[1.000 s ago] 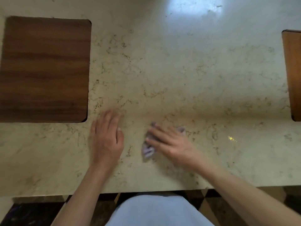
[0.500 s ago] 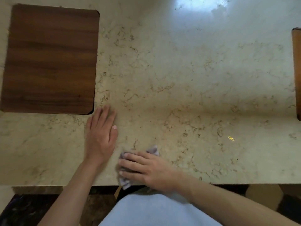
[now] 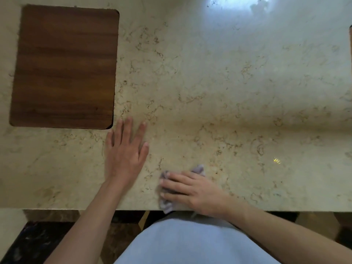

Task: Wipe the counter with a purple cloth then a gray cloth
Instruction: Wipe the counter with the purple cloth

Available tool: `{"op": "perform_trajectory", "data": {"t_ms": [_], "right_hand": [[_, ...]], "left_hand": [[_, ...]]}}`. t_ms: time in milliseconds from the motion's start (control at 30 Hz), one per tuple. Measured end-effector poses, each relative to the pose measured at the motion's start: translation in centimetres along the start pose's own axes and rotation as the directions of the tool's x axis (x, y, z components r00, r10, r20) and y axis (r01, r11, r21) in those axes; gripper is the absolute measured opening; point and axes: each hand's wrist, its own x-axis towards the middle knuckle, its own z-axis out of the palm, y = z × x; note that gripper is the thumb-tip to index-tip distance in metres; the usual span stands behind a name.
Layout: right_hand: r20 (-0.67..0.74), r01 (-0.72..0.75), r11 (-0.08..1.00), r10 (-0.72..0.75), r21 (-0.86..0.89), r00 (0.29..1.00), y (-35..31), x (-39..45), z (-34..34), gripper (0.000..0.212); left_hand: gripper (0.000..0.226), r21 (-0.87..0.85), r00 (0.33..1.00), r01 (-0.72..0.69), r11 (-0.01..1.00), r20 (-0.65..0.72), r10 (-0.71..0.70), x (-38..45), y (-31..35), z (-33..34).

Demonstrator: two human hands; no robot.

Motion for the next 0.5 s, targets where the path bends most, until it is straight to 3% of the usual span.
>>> {"op": "perform_trajectory", "data": {"t_ms": [67,100,167,233,267,300,333,367,433,500], "right_hand": [[0.111,0.134,0.991,-0.130,-0.029,0.985,2.5,-1.5,-1.6,0.062],[0.126,0.095,0.995,-0.089,-0.043,0.988,4.4,-1.4,-2.8,0.069],[-0.055,-0.181,0.975,0.175,-0.127,0.983,10.1,0.0,-6.2,0.068],[-0.262,-0.525,0.847,0.490,-0.083,0.832,15.4,1.8,-9.0,0.055],[-0.334,-0.630,0.776,0.587,-0.028,0.737,16.4,2.6,-9.6,0.052],[-0.348,-0.678,0.735,0.638,0.009,0.687,15.9,3.0,-9.1,0.052],[-0.326,-0.677,0.735,0.649,0.036,0.687,14.4,3.0,-8.2,0.053],[-0.285,-0.624,0.781,0.605,0.030,0.744,11.8,2.1,-6.7,0.053],[-0.187,-0.335,0.942,0.327,-0.009,0.926,5.7,-1.7,-3.1,0.054],[-0.021,0.009,0.999,-0.010,-0.037,1.000,2.3,-6.0,-1.6,0.053]], "left_hand": [[0.060,0.005,1.000,-0.001,1.000,-0.003,0.001,0.0,0.0,-0.1],[0.060,0.008,1.000,0.007,1.000,-0.002,-0.007,0.0,0.1,-0.2],[0.058,0.011,0.999,0.030,0.999,0.015,-0.030,0.0,0.4,-0.3],[0.056,0.007,0.998,0.067,0.998,0.013,-0.068,-0.1,1.2,-0.4],[0.056,-0.009,0.996,0.090,0.996,0.004,-0.090,-0.1,1.8,-0.4],[0.055,-0.041,0.993,0.115,0.993,-0.004,-0.115,-0.1,2.4,-0.6],[0.054,-0.083,0.990,0.138,0.987,-0.012,-0.139,0.0,3.1,-0.7],[0.053,-0.125,0.988,0.151,0.981,-0.016,-0.155,0.2,3.9,-0.9],[0.053,-0.167,0.991,0.124,0.978,-0.029,-0.131,0.5,5.6,-1.0],[0.053,-0.173,0.999,0.029,0.984,-0.035,-0.035,0.8,7.8,-0.8]]}}
